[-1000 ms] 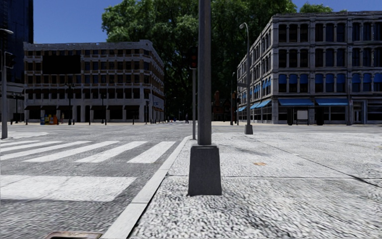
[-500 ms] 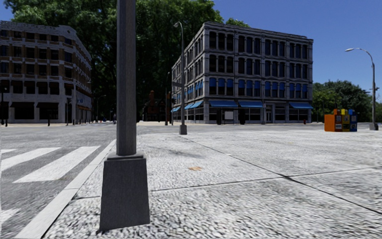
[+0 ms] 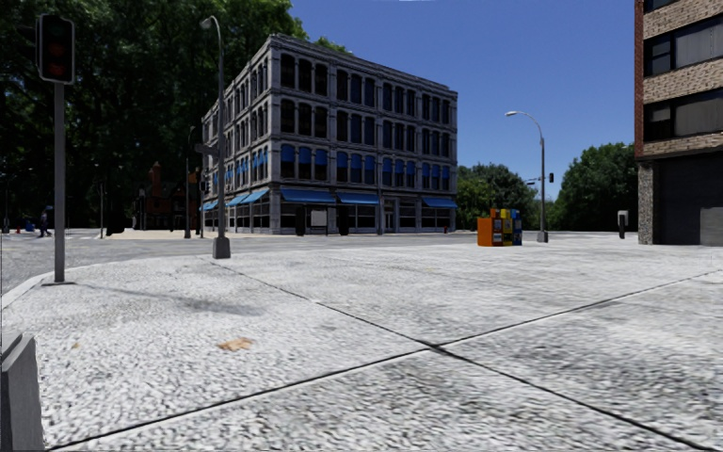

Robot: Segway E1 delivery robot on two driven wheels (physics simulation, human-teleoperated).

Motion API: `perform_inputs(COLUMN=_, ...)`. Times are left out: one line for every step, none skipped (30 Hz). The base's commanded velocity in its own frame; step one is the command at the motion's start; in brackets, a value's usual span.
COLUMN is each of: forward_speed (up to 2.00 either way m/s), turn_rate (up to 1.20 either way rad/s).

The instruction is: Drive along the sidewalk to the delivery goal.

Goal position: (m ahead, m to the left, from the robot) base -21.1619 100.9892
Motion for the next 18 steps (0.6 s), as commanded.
perform_inputs(forward_speed=1.07, turn_rate=-0.62)
perform_inputs(forward_speed=1.07, turn_rate=-0.55)
perform_inputs(forward_speed=1.07, turn_rate=-0.46)
perform_inputs(forward_speed=1.07, turn_rate=-0.33)
perform_inputs(forward_speed=1.07, turn_rate=-0.33)
perform_inputs(forward_speed=1.07, turn_rate=-0.07)
perform_inputs(forward_speed=1.07, turn_rate=0.0)
perform_inputs(forward_speed=1.07, turn_rate=0.0)
perform_inputs(forward_speed=1.07, turn_rate=0.0)
perform_inputs(forward_speed=1.07, turn_rate=0.0)
perform_inputs(forward_speed=1.07, turn_rate=0.0)
perform_inputs(forward_speed=2.0, turn_rate=0.0)
perform_inputs(forward_speed=2.0, turn_rate=0.0)
perform_inputs(forward_speed=2.0, turn_rate=0.0)
perform_inputs(forward_speed=2.0, turn_rate=0.0)
perform_inputs(forward_speed=2.0, turn_rate=0.0)
perform_inputs(forward_speed=2.0, turn_rate=0.0)
perform_inputs(forward_speed=2.0, turn_rate=0.0)
